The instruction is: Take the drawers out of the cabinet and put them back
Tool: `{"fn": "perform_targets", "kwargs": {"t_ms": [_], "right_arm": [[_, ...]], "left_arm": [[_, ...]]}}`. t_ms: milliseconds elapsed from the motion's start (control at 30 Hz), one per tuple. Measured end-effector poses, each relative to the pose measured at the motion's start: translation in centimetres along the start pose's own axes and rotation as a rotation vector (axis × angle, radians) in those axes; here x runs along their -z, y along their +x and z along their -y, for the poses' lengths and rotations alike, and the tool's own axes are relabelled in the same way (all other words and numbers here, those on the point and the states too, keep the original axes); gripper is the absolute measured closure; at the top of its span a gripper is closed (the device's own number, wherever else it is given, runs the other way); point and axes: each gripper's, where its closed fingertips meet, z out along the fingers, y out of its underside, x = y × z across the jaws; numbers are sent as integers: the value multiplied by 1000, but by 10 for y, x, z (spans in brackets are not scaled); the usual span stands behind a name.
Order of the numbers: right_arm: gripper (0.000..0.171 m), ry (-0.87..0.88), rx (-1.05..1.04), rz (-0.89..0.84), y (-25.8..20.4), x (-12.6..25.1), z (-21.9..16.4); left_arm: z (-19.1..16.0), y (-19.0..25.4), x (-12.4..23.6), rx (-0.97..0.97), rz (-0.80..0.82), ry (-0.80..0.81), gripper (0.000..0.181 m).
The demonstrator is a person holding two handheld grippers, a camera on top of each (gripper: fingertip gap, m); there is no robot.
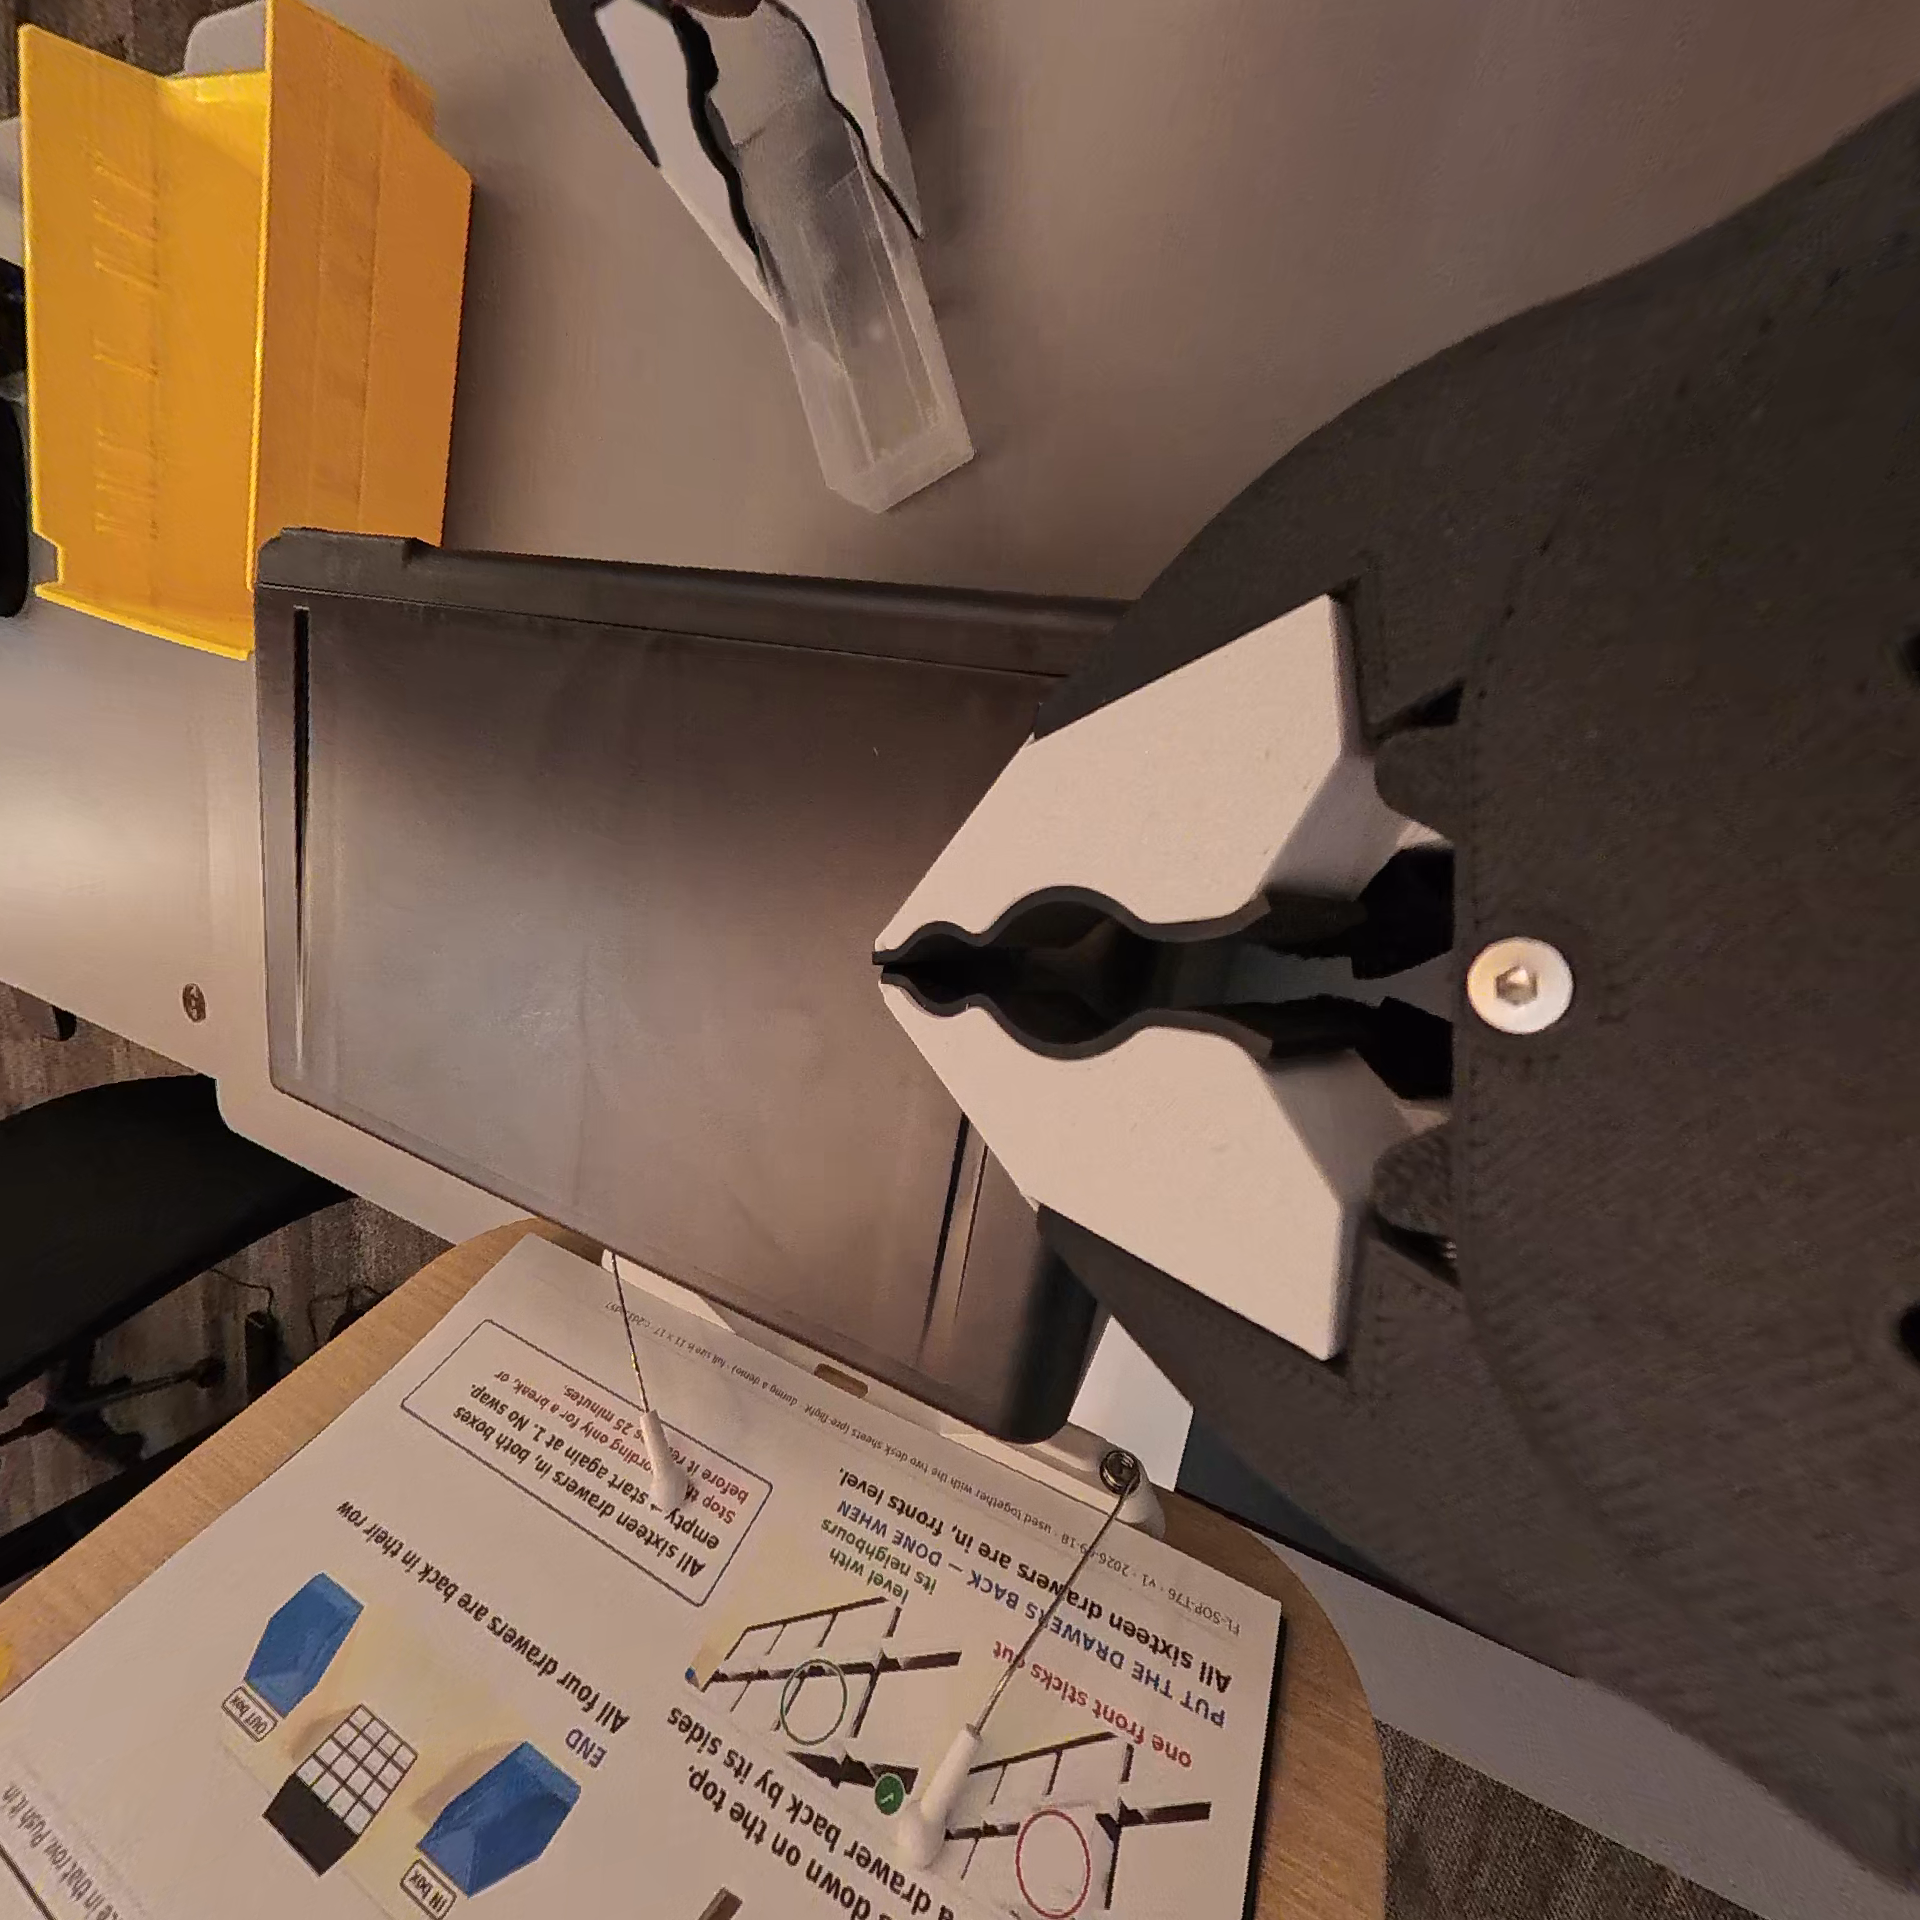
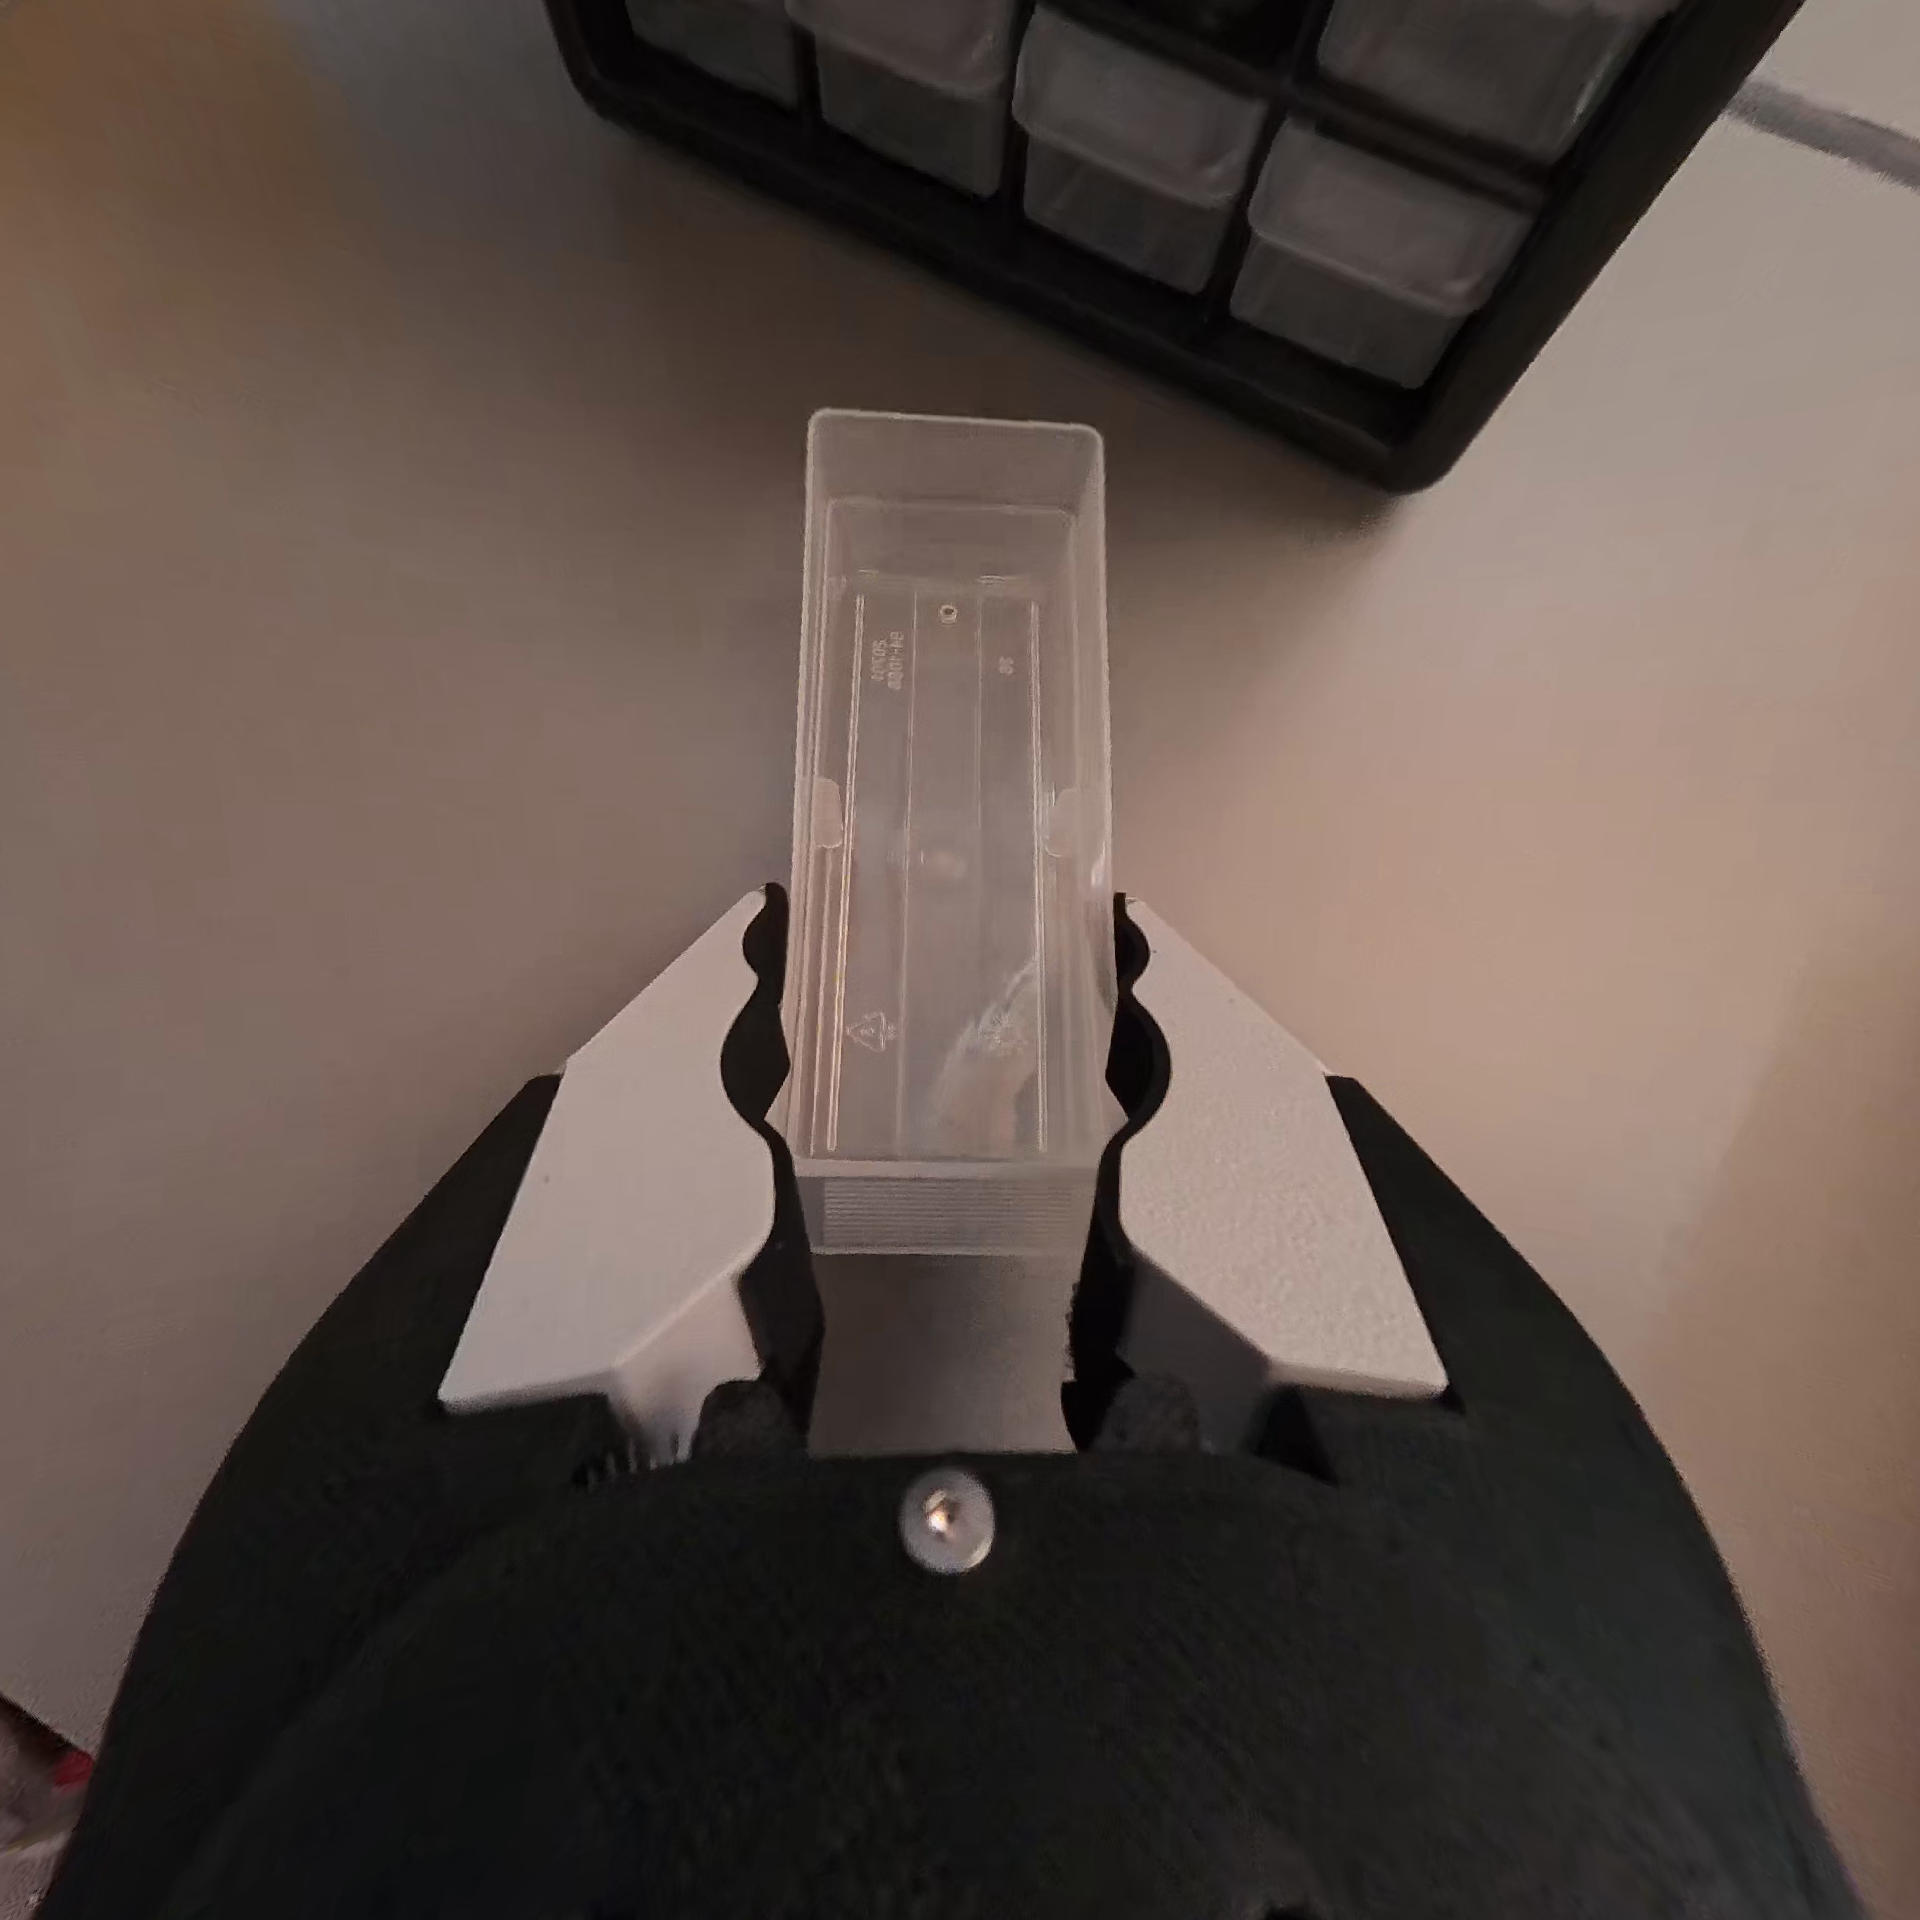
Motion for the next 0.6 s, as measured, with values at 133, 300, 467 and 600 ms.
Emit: {"fn": "perform_targets", "kwargs": {"t_ms": [133, 300, 467, 600], "right_arm": [[112, 51, -26, -58, 5, 2, 31], [111, 108, -109, -121, 13, -2, 64], [111, 115, -169, -146, 12, -16, 75], [111, 118, -206, -164, 12, -24, 84]], "left_arm": [[0, 0, 0, 7, 4, 0, 181], [0, 0, 0, 9, 8, -14, 181], [0, 0, 0, 5, 8, -25, 181], [0, 0, 0, 8, 9, -21, 181]]}}
